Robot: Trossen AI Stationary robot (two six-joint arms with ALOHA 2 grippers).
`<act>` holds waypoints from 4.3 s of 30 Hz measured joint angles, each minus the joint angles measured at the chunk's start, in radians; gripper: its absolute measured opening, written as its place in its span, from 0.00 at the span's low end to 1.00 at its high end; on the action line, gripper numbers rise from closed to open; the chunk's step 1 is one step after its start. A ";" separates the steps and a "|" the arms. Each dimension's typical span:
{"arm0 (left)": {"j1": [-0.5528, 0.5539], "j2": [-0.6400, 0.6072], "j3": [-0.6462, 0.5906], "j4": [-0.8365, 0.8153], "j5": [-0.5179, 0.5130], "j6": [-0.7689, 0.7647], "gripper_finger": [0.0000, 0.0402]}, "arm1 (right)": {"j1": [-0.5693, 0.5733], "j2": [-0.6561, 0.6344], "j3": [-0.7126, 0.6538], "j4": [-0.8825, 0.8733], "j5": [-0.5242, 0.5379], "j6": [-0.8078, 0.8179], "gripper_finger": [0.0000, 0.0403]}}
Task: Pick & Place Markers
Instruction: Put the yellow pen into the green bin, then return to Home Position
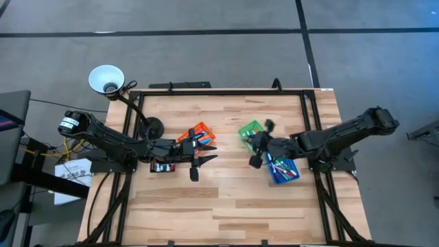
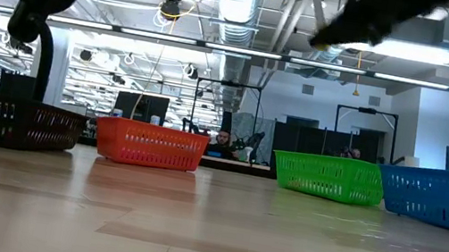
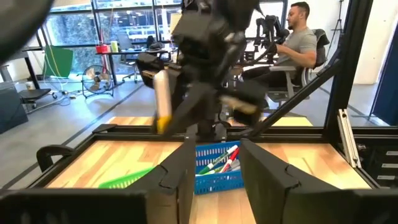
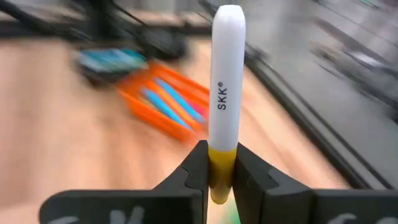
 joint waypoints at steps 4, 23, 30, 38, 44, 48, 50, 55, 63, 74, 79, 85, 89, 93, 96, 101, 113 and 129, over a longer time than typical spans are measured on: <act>0.000 0.000 0.000 0.001 0.000 0.000 0.29 | -0.019 -0.013 0.000 -0.262 0.137 0.161 0.10; 0.039 0.000 0.000 0.004 -0.001 -0.008 0.29 | -0.302 0.308 -0.001 -0.492 -0.149 0.413 0.19; 0.040 0.000 0.000 0.004 -0.001 -0.008 0.29 | -0.290 0.276 0.002 -0.494 -0.157 0.386 0.32; 0.036 -0.040 0.000 -0.025 -0.123 -0.008 0.29 | -0.223 0.124 0.141 -0.660 -0.213 0.442 0.37; 0.015 -0.209 -0.001 -0.297 -0.171 -0.008 0.29 | -0.157 -0.021 0.281 -0.851 -0.334 0.402 0.35; -0.006 -0.389 -0.002 -0.427 -0.177 -0.008 0.29 | -0.117 -0.119 0.297 -0.839 -0.352 0.356 0.34; -0.020 -0.489 -0.002 -0.476 -0.177 -0.008 0.29 | -0.104 -0.158 0.297 -0.814 -0.353 0.354 0.34; -0.038 -0.699 -0.002 -0.512 -0.177 -0.015 0.29 | -0.086 -0.220 0.297 -0.780 -0.352 0.363 0.35; -0.038 -0.888 -0.001 -0.745 -0.177 -0.094 0.29 | -0.050 -0.274 0.218 -0.600 -0.342 0.207 0.36; -0.037 -0.901 -0.002 -0.806 -0.196 -0.133 0.29 | -0.060 -0.567 0.028 -0.299 -0.667 -0.002 0.35; -0.015 -0.902 -0.002 -0.805 -0.199 -0.142 0.29 | -0.119 -0.774 -0.088 -0.303 -0.663 0.061 0.34; 0.015 -0.902 -0.002 -0.806 -0.199 -0.143 0.29 | -0.165 -1.078 -0.193 -0.315 -0.668 0.075 0.35; 0.032 -0.902 -0.002 -0.819 -0.199 -0.142 0.29 | -0.169 -1.236 -0.222 -0.357 -0.669 0.075 0.35; 0.061 -0.913 -0.029 -0.838 -0.237 -0.150 0.29 | -0.169 -1.201 -0.196 -0.419 -0.674 0.081 0.34; 0.091 -0.945 -0.069 -0.841 -0.328 -0.198 0.29 | -0.169 -1.177 -0.207 -0.433 -0.643 0.084 0.33; 0.133 -1.042 -0.112 -0.834 -0.374 -0.222 0.29 | -0.168 -1.195 -0.201 -0.364 -0.647 0.119 0.33; 0.134 -1.338 -0.206 -0.848 -0.194 -0.224 0.29 | -0.169 -1.231 -0.249 -0.389 -0.602 0.075 0.34; 0.133 -1.353 -0.209 -0.848 -0.057 -0.191 0.29 | -0.169 -1.232 -0.275 -0.375 -0.518 0.051 0.34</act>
